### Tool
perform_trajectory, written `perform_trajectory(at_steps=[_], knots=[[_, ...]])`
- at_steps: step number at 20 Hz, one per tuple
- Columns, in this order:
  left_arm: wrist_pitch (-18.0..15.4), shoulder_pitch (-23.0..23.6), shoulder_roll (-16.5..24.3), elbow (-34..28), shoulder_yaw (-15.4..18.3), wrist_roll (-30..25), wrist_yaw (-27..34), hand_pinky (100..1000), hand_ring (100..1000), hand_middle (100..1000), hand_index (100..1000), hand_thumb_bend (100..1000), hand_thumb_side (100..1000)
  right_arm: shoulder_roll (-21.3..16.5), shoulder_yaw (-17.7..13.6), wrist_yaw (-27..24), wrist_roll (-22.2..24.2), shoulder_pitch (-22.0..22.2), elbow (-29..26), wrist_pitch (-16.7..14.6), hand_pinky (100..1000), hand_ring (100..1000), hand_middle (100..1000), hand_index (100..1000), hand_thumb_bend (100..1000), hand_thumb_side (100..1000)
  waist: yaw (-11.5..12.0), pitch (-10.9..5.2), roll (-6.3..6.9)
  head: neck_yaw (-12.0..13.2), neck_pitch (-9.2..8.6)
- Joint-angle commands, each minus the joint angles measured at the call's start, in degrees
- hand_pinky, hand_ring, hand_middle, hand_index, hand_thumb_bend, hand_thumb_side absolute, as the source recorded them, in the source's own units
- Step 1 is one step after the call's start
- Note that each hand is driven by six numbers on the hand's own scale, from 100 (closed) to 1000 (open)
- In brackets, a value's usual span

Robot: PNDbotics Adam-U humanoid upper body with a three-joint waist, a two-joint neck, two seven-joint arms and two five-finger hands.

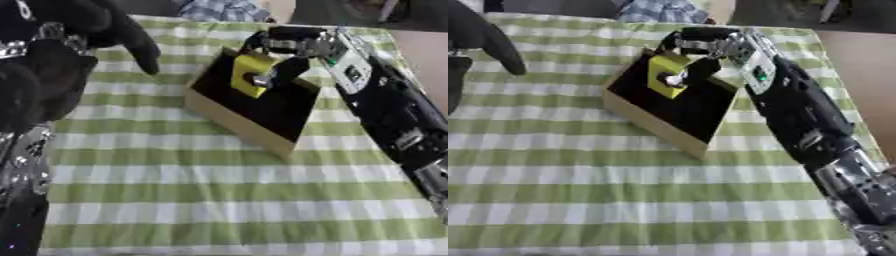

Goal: Pick up objects on the table and place them in the box.

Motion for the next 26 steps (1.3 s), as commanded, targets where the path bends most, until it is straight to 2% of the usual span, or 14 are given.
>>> perform_trajectory(at_steps=[1,3,5,8,11,16,21,26], knots=[[-0.1,-0.9,0.2,-0.8,0.2,-0.2,-0.2,557,650,640,786,100,668,-1.4,0.2,4.8,4.9,-0.7,-3.0,-8.0,857,945,845,868,291,670,-0.1,-0.96,0.3,0.2,-0.36],[-0.2,-0.9,0.2,-0.8,0.2,-0.2,-0.3,557,649,640,786,100,670,-1.3,0.5,6.7,4.2,-0.6,-3.3,-8.6,891,965,864,874,305,676,-0.1,-0.98,0.32,0.1,-0.38],[-0.3,-0.9,0.2,-0.8,0.2,-0.2,-0.4,557,649,640,786,100,670,-1.1,0.4,7.6,3.6,-0.5,-3.4,-8.9,887,960,860,874,283,677,-0.1,-0.98,0.35,0.1,-0.43],[-0.3,-0.9,0.2,-0.8,0.2,-0.2,-0.6,557,649,641,786,100,670,-1.1,-0.6,7.0,2.4,-0.5,-4.6,-8.7,880,953,859,877,245,659,-0.2,-1.01,0.35,0.2,-0.4],[-0.4,-0.8,0.2,-0.8,0.3,0.0,-0.6,558,650,641,785,100,665,-1.8,-2.4,5.2,1.1,-0.7,-8.1,-7.6,870,943,859,882,210,634,-0.3,-1.09,0.32,0.5,-0.31],[-0.3,-0.6,0.2,-0.8,0.6,1.0,-0.7,559,652,643,785,100,656,-4.2,-6.4,-0.5,-1.4,-0.1,-17.2,-4.2,841,917,847,882,103,578,-0.6,-1.33,0.3,1.2,-0.45],[-0.4,-0.5,0.5,-0.8,0.7,1.9,-0.9,559,652,644,784,100,654,-8.0,-10.2,-4.5,-5.1,1.8,-26.6,0.9,846,901,841,893,100,554,-1.1,-1.38,0.3,1.8,-0.83],[-0.5,-0.4,0.9,-0.8,0.7,1.9,-1.4,558,651,644,784,100,662,-12.0,-11.9,-6.0,-8.7,5.2,-34.6,4.6,876,905,845,883,100,548,-1.5,-1.2,0.33,2.8,-1.06]])
